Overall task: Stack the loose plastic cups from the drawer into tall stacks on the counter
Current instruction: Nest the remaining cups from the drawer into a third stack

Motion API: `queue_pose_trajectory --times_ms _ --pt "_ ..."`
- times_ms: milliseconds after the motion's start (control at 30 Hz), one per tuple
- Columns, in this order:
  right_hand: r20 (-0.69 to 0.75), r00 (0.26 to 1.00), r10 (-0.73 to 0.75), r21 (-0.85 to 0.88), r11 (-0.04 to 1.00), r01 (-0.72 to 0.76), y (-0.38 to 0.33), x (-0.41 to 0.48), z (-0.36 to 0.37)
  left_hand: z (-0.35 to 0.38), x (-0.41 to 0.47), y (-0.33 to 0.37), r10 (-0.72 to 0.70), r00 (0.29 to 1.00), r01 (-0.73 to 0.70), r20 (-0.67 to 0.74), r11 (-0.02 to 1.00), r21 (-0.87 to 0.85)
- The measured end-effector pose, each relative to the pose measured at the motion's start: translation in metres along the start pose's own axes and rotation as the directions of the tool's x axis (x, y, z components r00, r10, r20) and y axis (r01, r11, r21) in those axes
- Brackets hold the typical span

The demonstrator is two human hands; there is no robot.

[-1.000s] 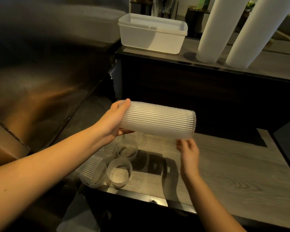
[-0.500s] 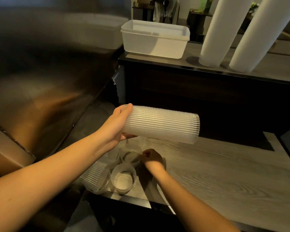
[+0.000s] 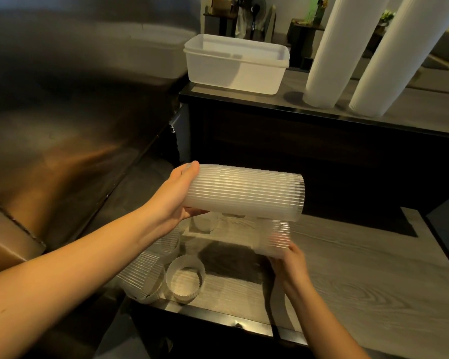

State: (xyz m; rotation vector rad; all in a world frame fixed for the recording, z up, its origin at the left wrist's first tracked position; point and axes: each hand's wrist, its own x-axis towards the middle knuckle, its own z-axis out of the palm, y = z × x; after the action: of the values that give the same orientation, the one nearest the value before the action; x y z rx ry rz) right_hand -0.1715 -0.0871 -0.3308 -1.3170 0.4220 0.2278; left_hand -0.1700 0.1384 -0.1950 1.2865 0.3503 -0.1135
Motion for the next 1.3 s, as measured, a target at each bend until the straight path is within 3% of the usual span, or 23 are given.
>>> queue_pose_trajectory --times_ms 200,367,467,667,767,933,1133,1300 --pt "0.021 0.994 -0.106 0.430 0.899 0.086 -0.032 -0.011 -0.035 -0.001 0.000 -0.001 0.003 1.000 -0.003 -0.001 1.000 0.010" --pt "0.156 0.943 -0.293 0.480 0.857 0.187 -0.066 -0.014 -0.030 0.000 -0.001 -0.002 -0.004 1.000 0.004 0.024 1.000 0.020" --pt "0.219 0.932 -0.290 0.436 0.883 0.172 -0.075 -0.009 -0.022 -0.002 -0.001 -0.002 -0.003 1.000 0.003 0.025 1.000 -0.004" --pt "0.324 0.943 -0.072 0.328 0.944 -0.040 -0.084 -0.003 -0.024 0.001 -0.002 0.001 0.033 0.999 -0.033 0.015 0.999 0.002" --pt "0.330 0.933 -0.146 0.142 0.984 0.104 -0.094 -0.001 -0.023 0.001 -0.002 0.000 0.050 0.998 -0.050 0.030 0.998 0.031" --pt "0.185 0.919 -0.347 -0.123 0.920 0.372 -0.097 -0.001 -0.015 0.000 0.001 0.000 0.036 0.999 -0.035 0.015 0.999 -0.016" --pt "0.133 0.895 -0.426 -0.307 0.841 0.445 -0.100 -0.002 0.012 -0.002 0.002 0.000 0.055 0.998 -0.056 -0.010 0.997 -0.046" --pt "0.084 0.876 -0.475 -0.288 0.830 0.477 -0.099 0.006 0.024 -0.005 0.005 0.003 0.060 0.998 -0.062 -0.036 0.997 -0.050"
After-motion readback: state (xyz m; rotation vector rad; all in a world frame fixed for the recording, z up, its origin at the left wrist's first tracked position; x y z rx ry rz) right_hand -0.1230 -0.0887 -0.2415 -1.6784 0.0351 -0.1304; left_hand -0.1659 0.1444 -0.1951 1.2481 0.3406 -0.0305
